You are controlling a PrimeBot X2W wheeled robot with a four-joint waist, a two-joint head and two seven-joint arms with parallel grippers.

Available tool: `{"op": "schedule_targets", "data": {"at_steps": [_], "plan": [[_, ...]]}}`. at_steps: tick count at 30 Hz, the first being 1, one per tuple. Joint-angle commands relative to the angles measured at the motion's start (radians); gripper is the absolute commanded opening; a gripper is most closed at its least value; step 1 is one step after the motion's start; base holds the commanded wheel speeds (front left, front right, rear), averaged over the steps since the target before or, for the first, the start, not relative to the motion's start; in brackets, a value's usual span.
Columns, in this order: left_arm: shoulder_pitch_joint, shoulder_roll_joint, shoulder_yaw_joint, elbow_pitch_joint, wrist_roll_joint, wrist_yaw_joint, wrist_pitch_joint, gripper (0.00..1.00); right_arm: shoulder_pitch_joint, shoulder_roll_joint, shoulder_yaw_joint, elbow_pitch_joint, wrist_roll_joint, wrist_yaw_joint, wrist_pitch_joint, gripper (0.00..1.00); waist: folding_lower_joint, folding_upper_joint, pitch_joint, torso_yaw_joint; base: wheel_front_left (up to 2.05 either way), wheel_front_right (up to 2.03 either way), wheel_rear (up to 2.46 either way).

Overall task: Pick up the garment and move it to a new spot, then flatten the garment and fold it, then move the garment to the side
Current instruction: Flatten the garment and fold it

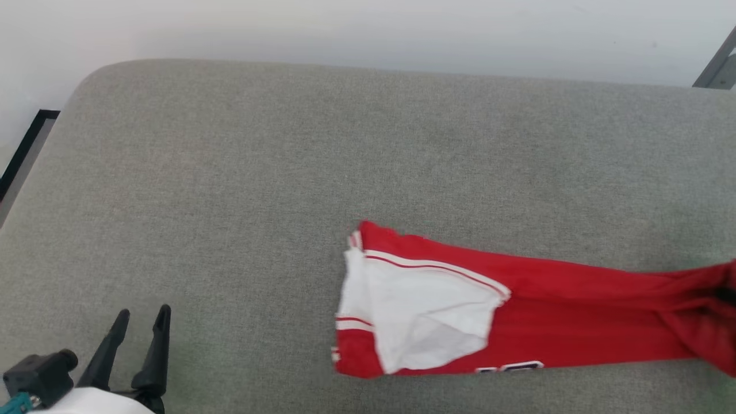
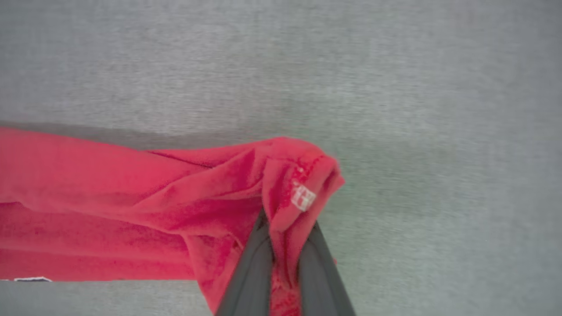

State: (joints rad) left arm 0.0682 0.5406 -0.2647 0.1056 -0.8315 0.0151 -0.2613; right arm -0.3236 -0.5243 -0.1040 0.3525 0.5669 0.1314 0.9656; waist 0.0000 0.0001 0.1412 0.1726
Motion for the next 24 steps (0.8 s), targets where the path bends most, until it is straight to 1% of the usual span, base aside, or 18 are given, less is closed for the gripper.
{"op": "schedule_targets", "data": {"at_steps": [1, 5, 9, 11, 15, 18, 21, 24], "plan": [[0.013, -0.013, 0.014, 0.006, 0.021, -0.015, -0.005, 1.00, -0.012, -0.010, -0.014, 0.018, -0.019, -0.001, -0.009, 0.00, 0.0000, -0.0001, -0.007, -0.001, 0.00, 0.00, 0.00], [0.022, -0.047, 0.044, 0.034, 0.053, -0.051, -0.005, 1.00, -0.028, -0.028, -0.031, 0.062, -0.056, -0.001, -0.013, 0.00, 0.0000, -0.0001, -0.018, -0.005, 0.00, 0.00, 0.00], [0.033, -0.070, 0.068, 0.052, 0.073, -0.070, -0.004, 1.00, -0.032, 0.001, -0.006, 0.031, -0.026, -0.001, 0.023, 0.00, 0.0000, -0.0001, -0.030, -0.011, 0.00, 0.00, 0.00], [0.041, -0.079, 0.076, 0.056, 0.076, -0.076, -0.005, 1.00, -0.016, 0.010, 0.011, -0.021, -0.001, -0.001, 0.048, 0.00, 0.0000, -0.0001, -0.037, -0.012, 0.00, 0.00, 0.00], [0.054, -0.088, 0.092, 0.056, 0.086, -0.084, -0.005, 1.00, 0.035, 0.029, 0.064, -0.175, 0.048, -0.001, 0.113, 0.00, 0.0000, -0.0001, -0.053, -0.010, 0.00, 0.00, 0.00], [0.066, -0.092, 0.097, 0.056, 0.086, -0.085, -0.004, 1.00, 0.068, 0.067, 0.109, -0.311, 0.065, -0.001, 0.154, 0.00, 0.0000, -0.0001, -0.063, -0.004, 0.00, 0.00, 0.00], [0.063, -0.098, 0.090, 0.053, 0.086, -0.087, -0.004, 1.00, 0.088, 0.109, 0.160, -0.418, 0.068, -0.001, 0.184, 0.00, 0.0000, -0.0001, -0.069, 0.010, 0.00, 0.00, 0.00], [0.050, -0.100, 0.081, 0.055, 0.086, -0.089, 0.005, 1.00, 0.078, 0.144, 0.218, -0.469, 0.058, -0.001, 0.193, 0.00, 0.0000, -0.0001, -0.071, 0.029, 0.00, 0.00, 0.00]]}}
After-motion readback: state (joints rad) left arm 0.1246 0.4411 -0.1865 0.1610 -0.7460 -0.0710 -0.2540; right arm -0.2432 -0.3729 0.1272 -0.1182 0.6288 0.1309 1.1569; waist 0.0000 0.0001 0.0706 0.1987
